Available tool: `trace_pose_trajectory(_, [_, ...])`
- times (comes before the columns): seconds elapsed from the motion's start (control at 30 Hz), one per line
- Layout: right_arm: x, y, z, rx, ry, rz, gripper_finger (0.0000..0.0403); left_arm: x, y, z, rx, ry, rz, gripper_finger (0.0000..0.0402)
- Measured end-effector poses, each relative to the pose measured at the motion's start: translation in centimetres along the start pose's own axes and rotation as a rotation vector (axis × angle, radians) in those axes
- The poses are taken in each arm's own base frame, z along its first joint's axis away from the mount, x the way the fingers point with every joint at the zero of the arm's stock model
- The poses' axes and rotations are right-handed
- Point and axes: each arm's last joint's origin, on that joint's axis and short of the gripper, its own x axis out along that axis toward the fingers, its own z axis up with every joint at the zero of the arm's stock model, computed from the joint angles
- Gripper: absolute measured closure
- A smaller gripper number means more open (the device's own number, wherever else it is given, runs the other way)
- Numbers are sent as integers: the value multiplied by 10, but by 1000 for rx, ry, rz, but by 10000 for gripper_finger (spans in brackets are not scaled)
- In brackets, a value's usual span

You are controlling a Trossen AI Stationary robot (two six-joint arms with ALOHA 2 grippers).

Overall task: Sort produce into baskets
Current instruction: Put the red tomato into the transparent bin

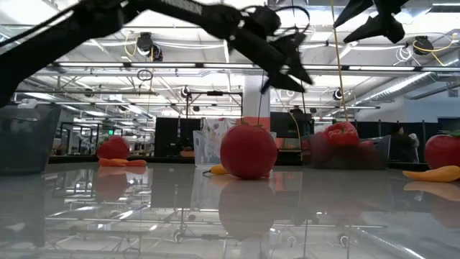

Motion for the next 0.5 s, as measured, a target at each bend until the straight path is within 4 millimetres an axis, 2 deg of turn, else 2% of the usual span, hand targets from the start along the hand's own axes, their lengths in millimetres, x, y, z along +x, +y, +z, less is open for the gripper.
trace_pose_trajectory(0.17, [12, 7, -5, -91, 96, 56, 167, -65, -12, 6, 190, 173, 136, 247])
trace_pose_trajectory(0.33, [28, 17, -13, -246, 222, 152, 167, -107, -21, 3, 284, 314, 205, 247])
trace_pose_trajectory(0.5, [45, 35, -20, -418, 293, 348, 167, -145, -30, -3, 307, 381, 216, 247])
